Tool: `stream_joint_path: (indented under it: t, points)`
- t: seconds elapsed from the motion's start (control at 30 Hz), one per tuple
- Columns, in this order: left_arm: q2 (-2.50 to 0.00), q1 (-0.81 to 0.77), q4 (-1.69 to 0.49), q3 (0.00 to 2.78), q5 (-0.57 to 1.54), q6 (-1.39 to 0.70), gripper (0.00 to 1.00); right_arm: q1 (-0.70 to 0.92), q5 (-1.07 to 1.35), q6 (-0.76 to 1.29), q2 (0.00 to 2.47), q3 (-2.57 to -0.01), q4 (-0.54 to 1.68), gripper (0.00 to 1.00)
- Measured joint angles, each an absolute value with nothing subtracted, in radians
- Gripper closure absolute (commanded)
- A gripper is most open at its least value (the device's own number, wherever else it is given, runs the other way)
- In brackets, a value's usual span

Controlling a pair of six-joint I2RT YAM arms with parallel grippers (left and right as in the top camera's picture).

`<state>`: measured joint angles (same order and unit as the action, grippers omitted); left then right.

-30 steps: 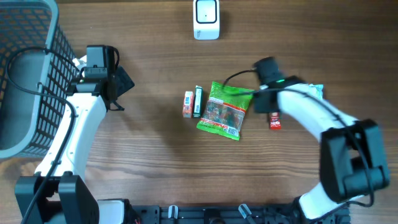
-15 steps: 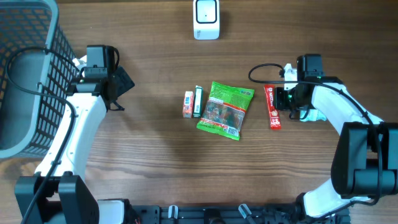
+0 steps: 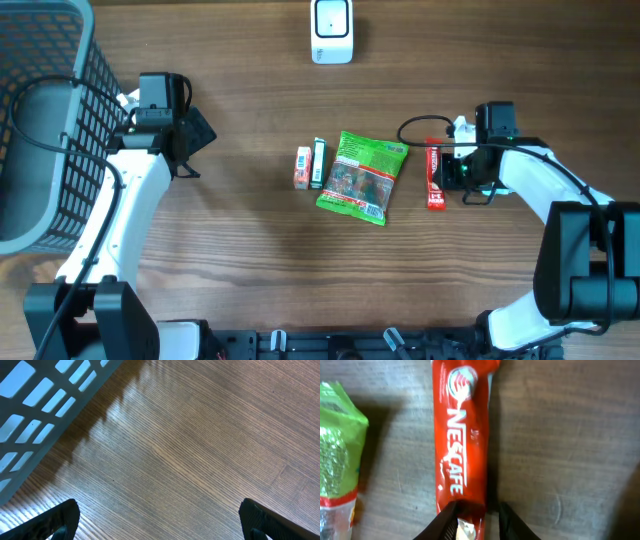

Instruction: Scan the item barcode

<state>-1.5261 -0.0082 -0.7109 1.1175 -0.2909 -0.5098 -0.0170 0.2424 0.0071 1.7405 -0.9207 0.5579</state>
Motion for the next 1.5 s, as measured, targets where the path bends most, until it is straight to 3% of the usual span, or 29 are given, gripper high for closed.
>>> stream_joint_path:
  t: [0.5, 0.93, 1.0, 1.07, 1.27, 1.4, 1.43, 1.5]
  points:
    - [-1.526, -0.008, -0.711, 1.118, -0.291, -0.510, 0.00, -0.011, 0.247, 0.102, 1.740, -0.934, 0.669, 0.69]
    - [-1.526, -0.008, -0.711, 1.118, -0.291, -0.510, 0.00, 0.137, 0.110, 0.296, 1.735, -0.937, 0.625, 0.68]
    - [-1.526, -0.008, -0.711, 1.118, -0.291, -0.510, 0.00, 0.142, 0.104, 0.353, 1.735, -0.936, 0.603, 0.76]
    - [-1.526, -0.008, -0.711, 1.118, -0.291, -0.510, 0.00, 0.147, 0.103, 0.414, 1.735, -0.934, 0.588, 0.93]
    - [-1.526, -0.008, -0.711, 1.118, -0.291, -0.510, 0.00, 0.155, 0.103, 0.532, 1.735, -0.925, 0.549, 0.96]
    - [-1.526, -0.008, -0.711, 1.118, -0.291, -0.510, 0.00, 0.155, 0.092, 0.505, 1.725, -0.925, 0.537, 0.96]
    - [-1.526, -0.008, -0.711, 1.118, -0.291, -0.510, 0.00, 0.155, 0.080, 0.475, 1.702, -0.925, 0.537, 0.94]
    - [-1.526, -0.008, -0.711, 1.118, -0.291, -0.510, 0.00, 0.155, 0.060, 0.437, 1.638, -0.925, 0.538, 0.55]
